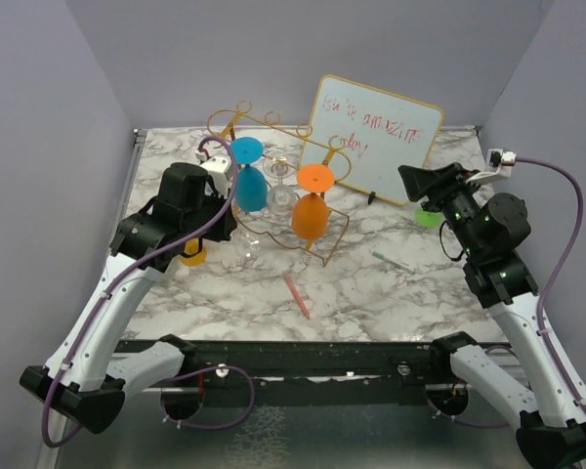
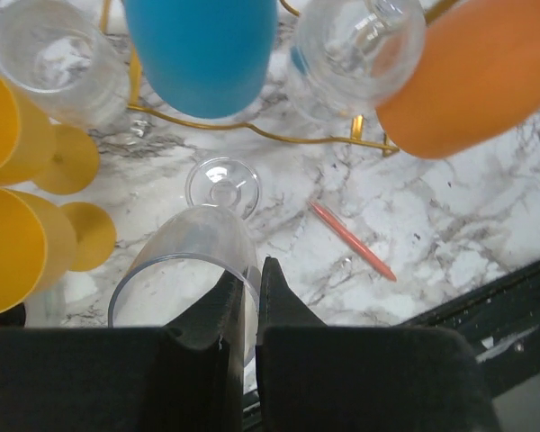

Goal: Place the wine glass upside down on the wine glass rack

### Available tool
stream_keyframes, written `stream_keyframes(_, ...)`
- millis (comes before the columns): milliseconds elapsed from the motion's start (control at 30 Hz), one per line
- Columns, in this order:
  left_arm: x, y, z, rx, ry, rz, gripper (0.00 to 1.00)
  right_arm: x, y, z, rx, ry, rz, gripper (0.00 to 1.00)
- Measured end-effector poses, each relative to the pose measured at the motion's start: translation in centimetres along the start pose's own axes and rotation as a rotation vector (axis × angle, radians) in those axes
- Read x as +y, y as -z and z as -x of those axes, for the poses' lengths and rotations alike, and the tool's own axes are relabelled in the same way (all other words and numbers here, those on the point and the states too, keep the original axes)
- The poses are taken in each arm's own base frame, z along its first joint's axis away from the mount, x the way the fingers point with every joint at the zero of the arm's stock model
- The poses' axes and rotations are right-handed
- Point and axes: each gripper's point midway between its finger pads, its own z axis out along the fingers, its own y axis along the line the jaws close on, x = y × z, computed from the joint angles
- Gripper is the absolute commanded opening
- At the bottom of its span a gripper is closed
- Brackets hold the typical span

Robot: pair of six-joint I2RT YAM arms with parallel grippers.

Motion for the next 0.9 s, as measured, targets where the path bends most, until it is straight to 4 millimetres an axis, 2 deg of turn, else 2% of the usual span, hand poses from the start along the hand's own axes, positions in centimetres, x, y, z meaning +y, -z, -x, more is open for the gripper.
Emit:
stream_keyframes(200, -2.1, 0.6, -2.1, 0.09, -0.049, -0.143, 0.0, -0.5, -0.2, -0.3, 0.02, -0.016, -0.032, 0.59)
stream_keyframes(333, -3.8, 1.1, -3.1, 0.128, -0.078, -0.258, 0.0, -1.8, -0.3, -0.4, 0.024, -0.055, -0.119, 0.61)
stream_keyframes(533, -8.8, 3.2, -3.2, 0.127, -0.106, -0.572, 0.0, -4.1, 0.0, -1.5, 0.052, -0.112, -0.251, 0.72)
stream_keyframes(633, -11.2, 4.9, -1.8, 0.072, -0.108, -0.722, 0.0, -4.6, 0.1, -1.9, 0.064, -0.132, -0.275, 0.77)
stream_keyframes(733, -13.1, 7.0, 0.5, -0.011, -0.105, -0.839, 0.0, -4.3, 0.3, -1.8, 0.059, -0.139, -0.267, 0.8)
stream_keyframes(833, -14.9, 9.8, 3.8, -0.143, -0.105, -0.947, 0.0, -3.4, 0.7, -1.5, 0.057, -0.13, -0.22, 0.82)
stream_keyframes(900, -15.6, 11.5, 5.6, -0.223, -0.098, -0.996, 0.0, -2.1, 1.1, -1.0, 0.053, -0.111, -0.155, 0.84)
